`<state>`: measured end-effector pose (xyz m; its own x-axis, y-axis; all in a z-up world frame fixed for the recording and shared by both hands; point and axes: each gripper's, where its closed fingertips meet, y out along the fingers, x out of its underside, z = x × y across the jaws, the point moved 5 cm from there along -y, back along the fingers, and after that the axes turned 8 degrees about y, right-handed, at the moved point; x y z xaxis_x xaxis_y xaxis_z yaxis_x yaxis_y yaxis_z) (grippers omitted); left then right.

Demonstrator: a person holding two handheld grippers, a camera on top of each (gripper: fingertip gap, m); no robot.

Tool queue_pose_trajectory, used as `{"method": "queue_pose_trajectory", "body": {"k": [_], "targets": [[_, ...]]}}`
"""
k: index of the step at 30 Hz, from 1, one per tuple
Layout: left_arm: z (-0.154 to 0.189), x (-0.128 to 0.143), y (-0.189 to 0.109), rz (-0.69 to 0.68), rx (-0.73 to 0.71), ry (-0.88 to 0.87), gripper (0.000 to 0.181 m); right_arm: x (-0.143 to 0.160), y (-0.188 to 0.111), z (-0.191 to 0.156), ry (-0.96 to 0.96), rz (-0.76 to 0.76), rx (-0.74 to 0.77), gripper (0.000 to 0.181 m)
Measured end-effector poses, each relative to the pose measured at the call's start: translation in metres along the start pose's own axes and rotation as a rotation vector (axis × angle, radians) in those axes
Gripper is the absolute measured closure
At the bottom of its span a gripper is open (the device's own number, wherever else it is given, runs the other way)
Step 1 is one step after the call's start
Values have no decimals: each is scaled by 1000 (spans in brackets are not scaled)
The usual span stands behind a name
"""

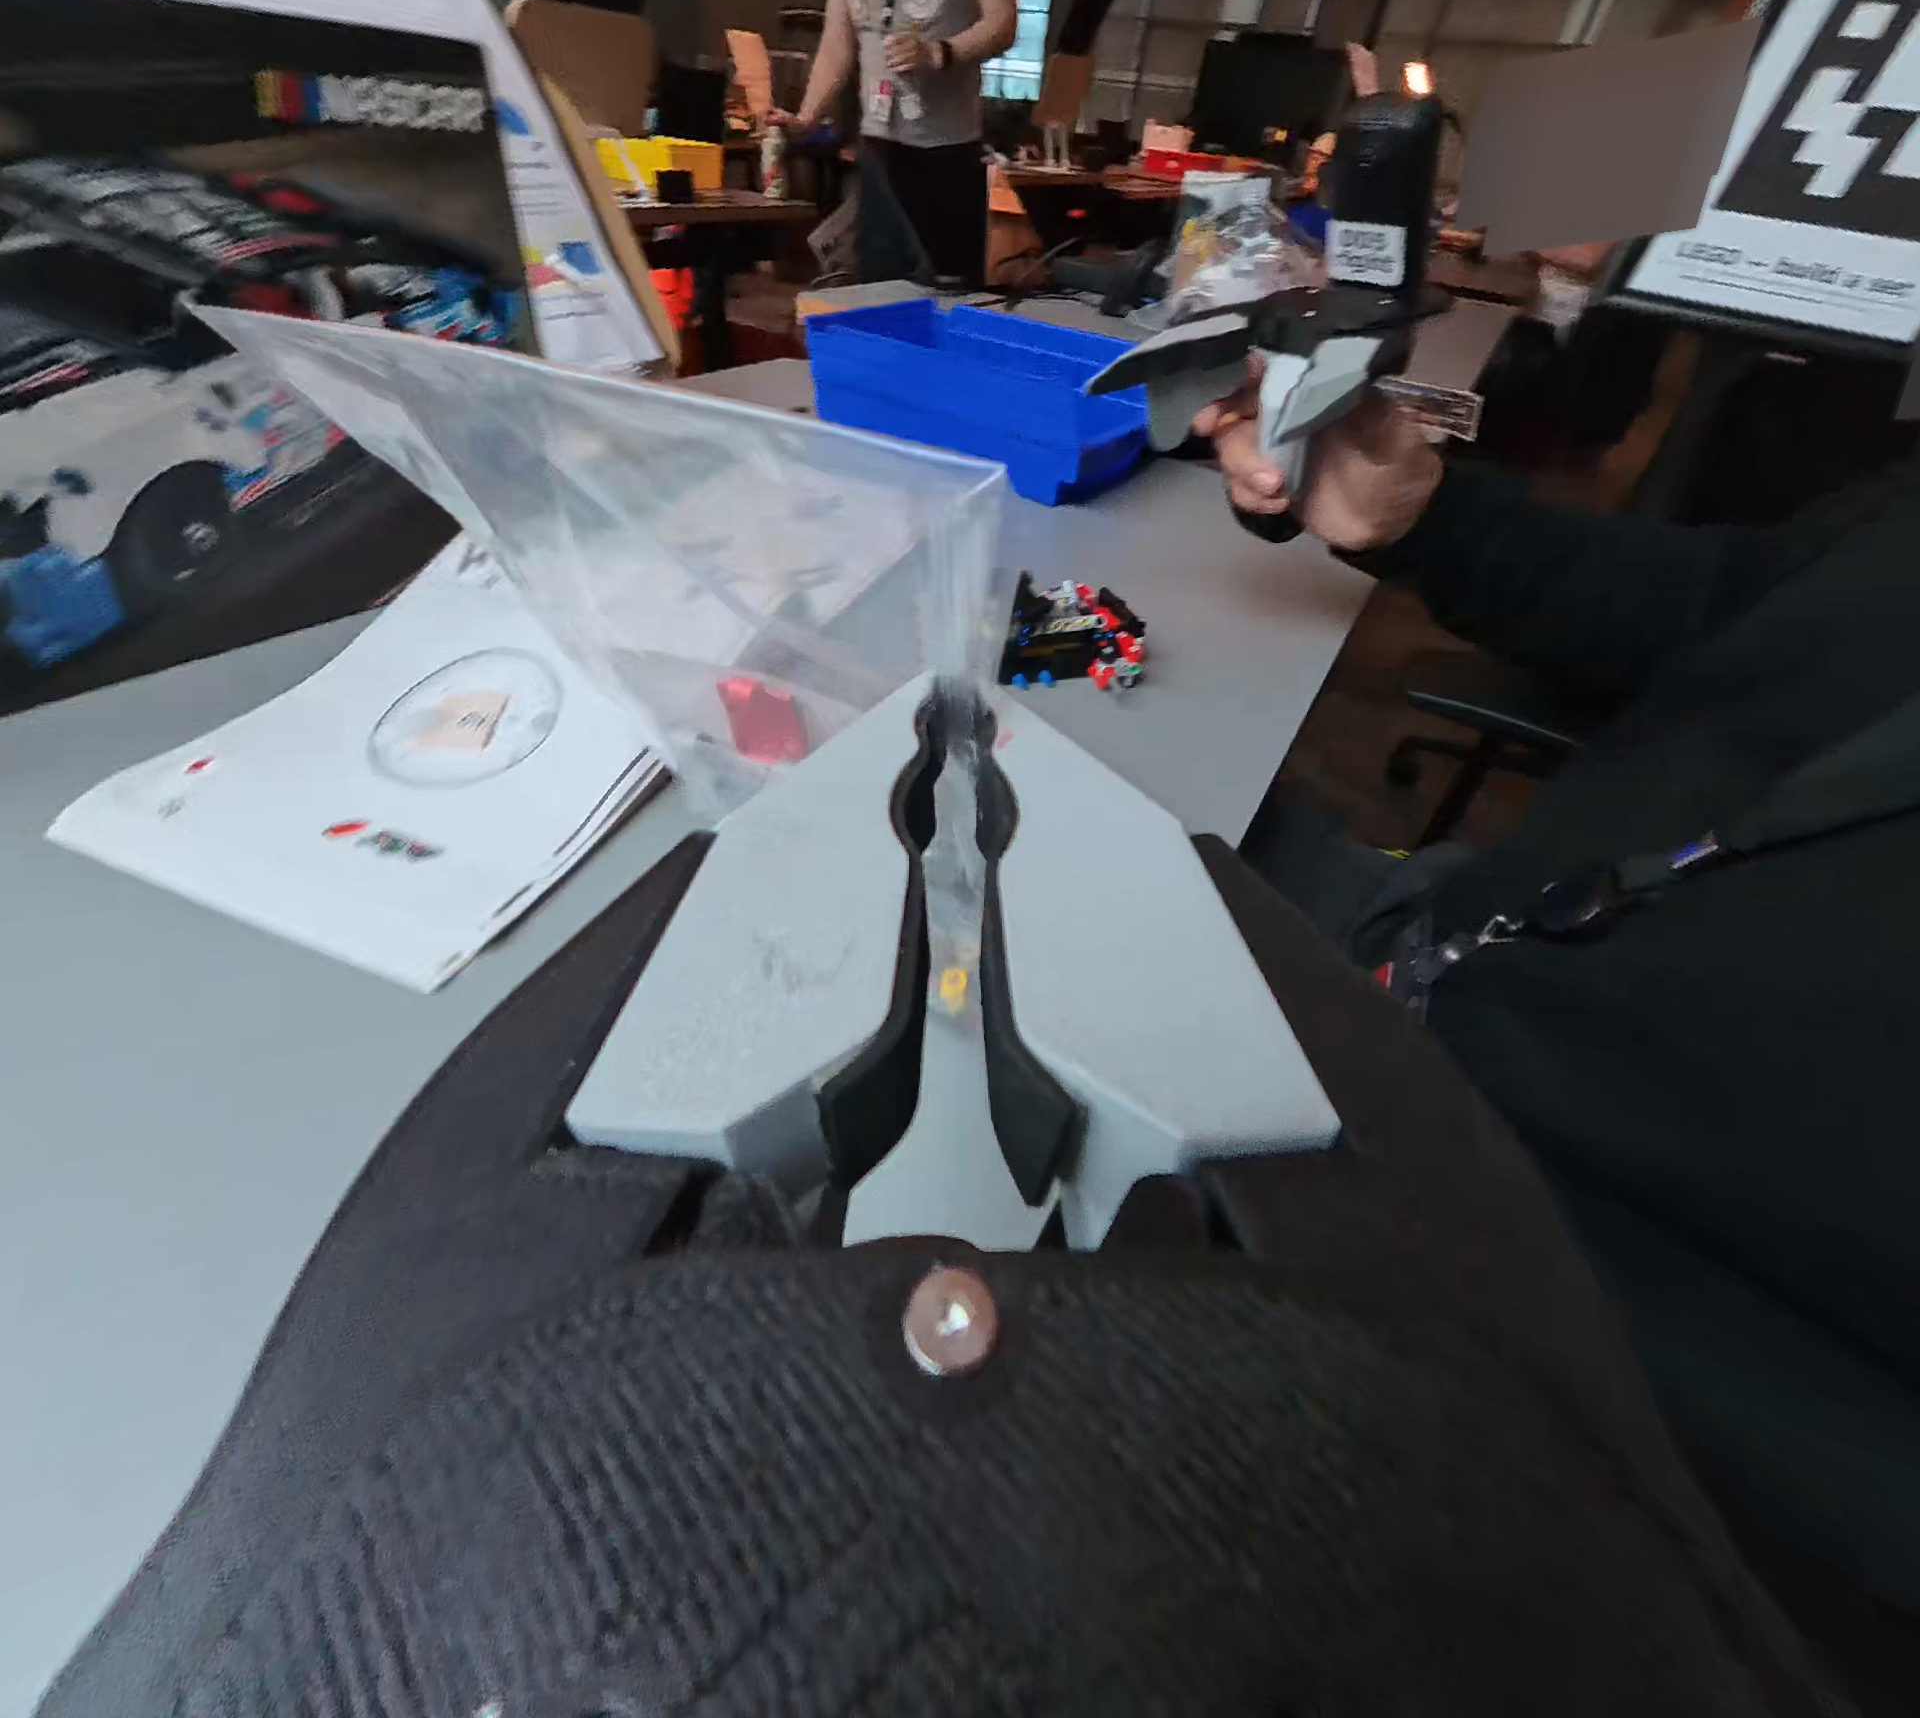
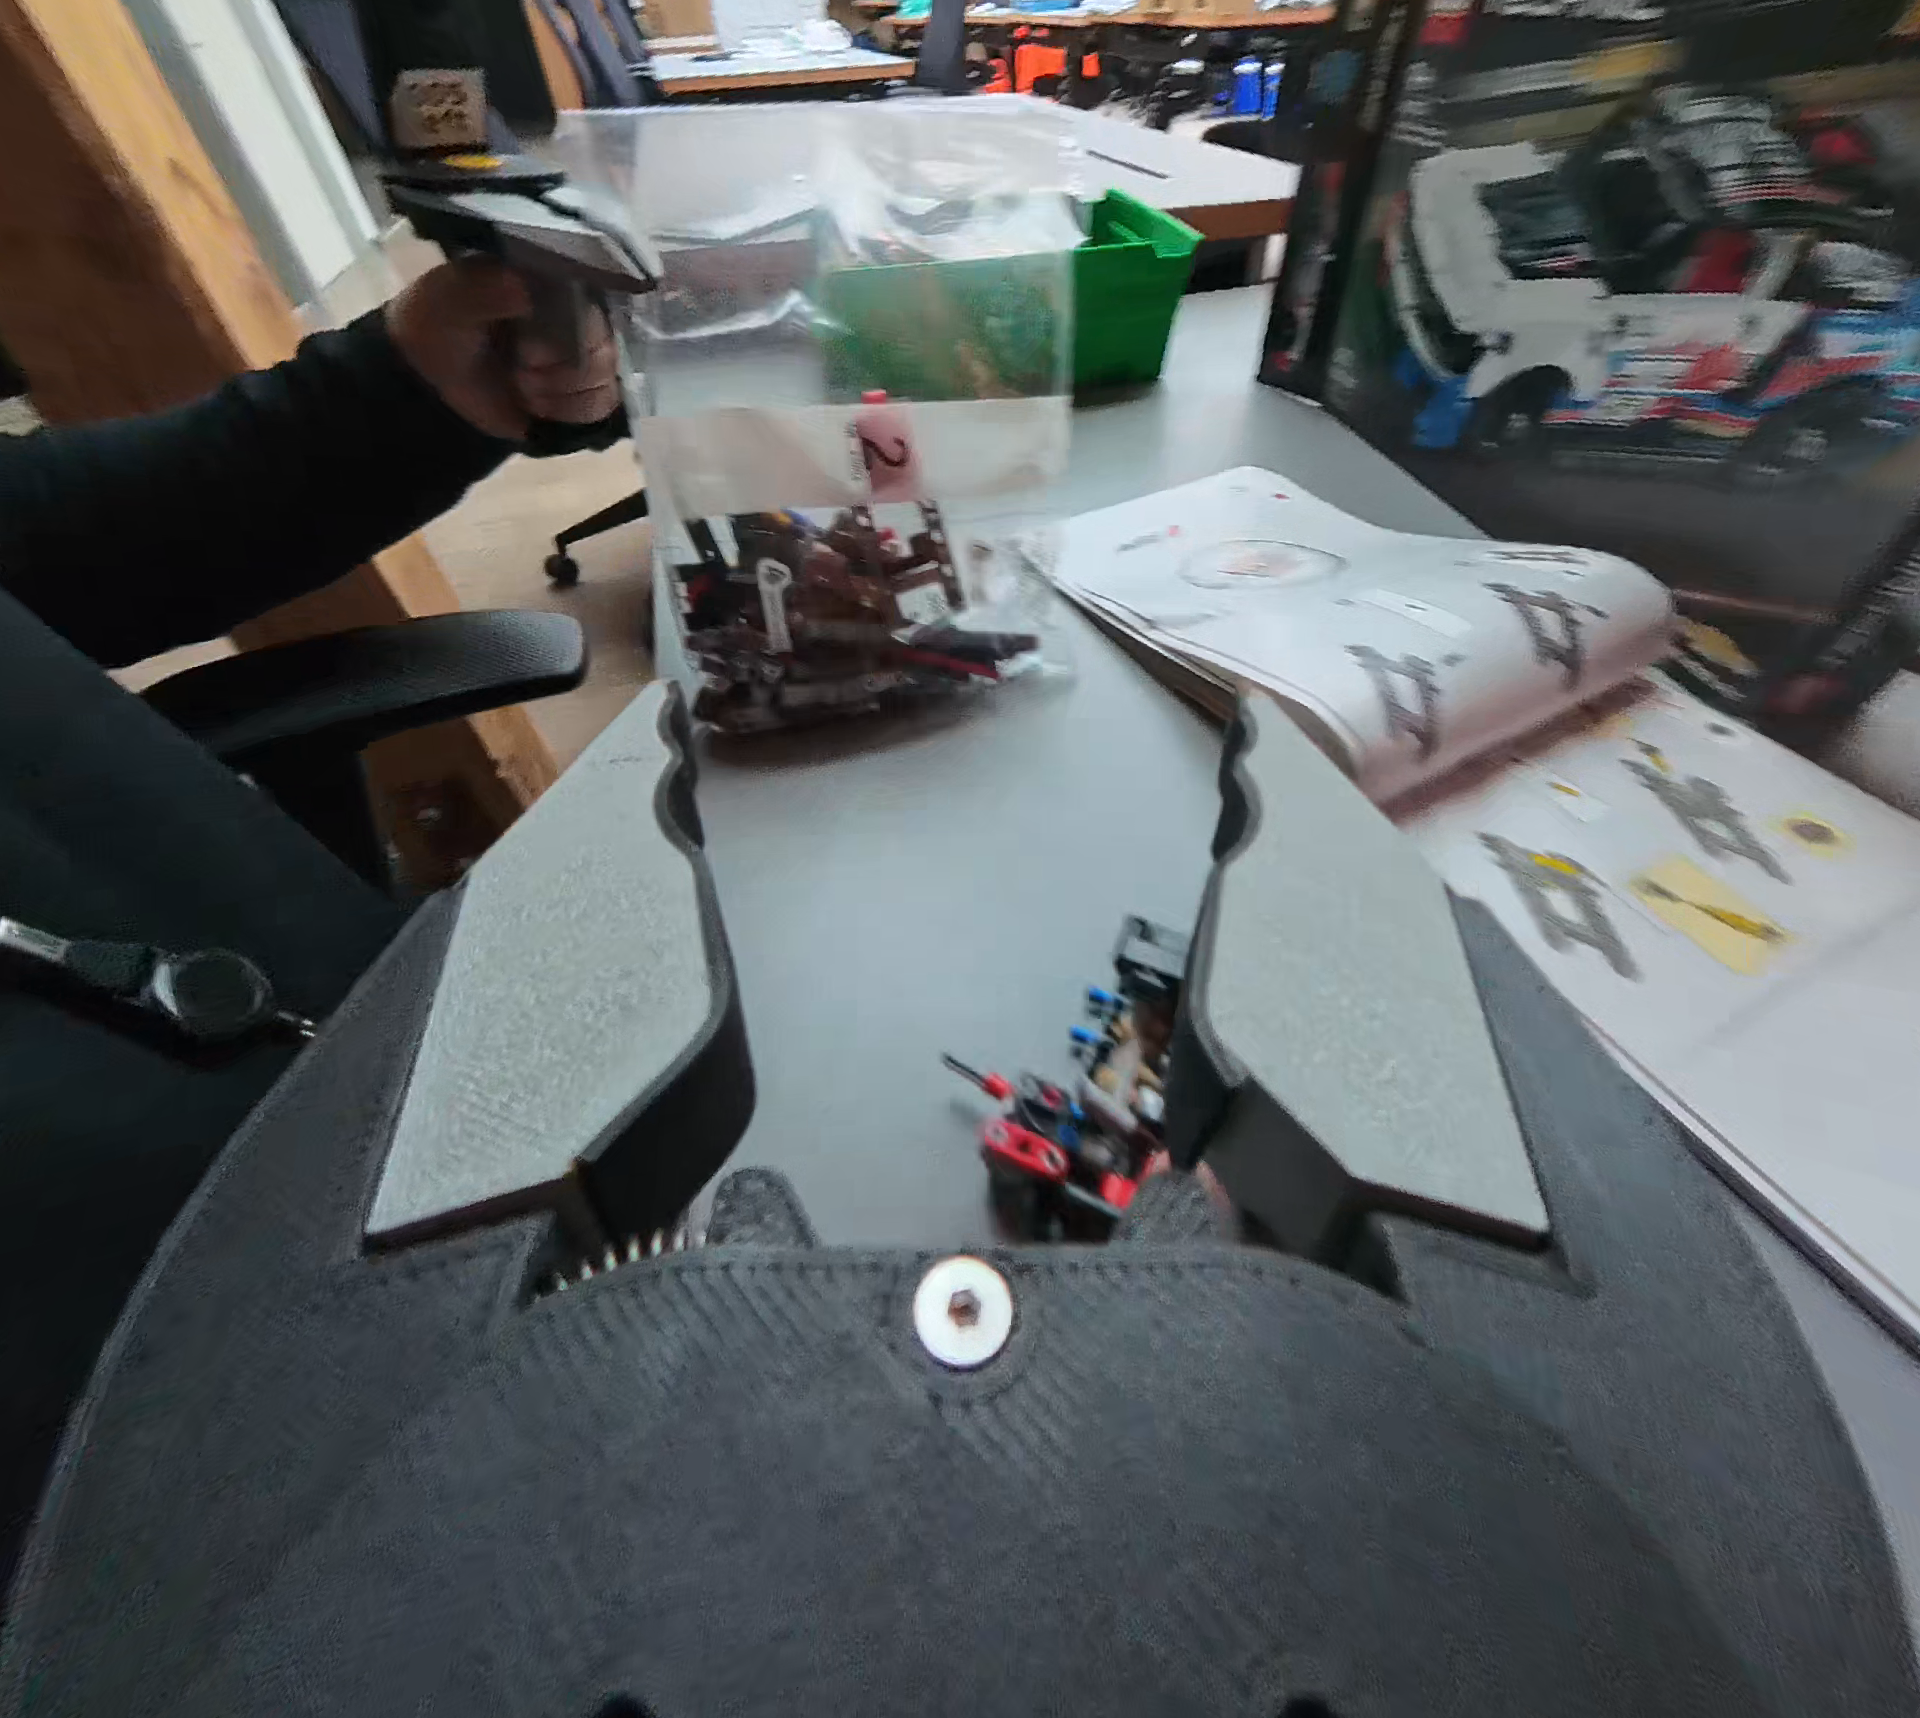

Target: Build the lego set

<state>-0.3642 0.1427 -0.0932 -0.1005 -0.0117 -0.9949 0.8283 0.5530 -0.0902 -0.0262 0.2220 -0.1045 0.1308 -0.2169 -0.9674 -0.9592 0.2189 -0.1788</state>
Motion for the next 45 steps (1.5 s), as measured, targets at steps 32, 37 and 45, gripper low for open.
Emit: {"method": "queue_pose_trajectory", "body": {"k": [32,37,45], "targets": [[41,-29,146,46,303,4,154,2,110,-55,25,-34,55,127],[-58,6,138,-176,132,16,132,7,88,-45,65,-22,19,181],[-95,18,115,7,315,-66,155,-24,33,-19,63,82,123,148]]}}
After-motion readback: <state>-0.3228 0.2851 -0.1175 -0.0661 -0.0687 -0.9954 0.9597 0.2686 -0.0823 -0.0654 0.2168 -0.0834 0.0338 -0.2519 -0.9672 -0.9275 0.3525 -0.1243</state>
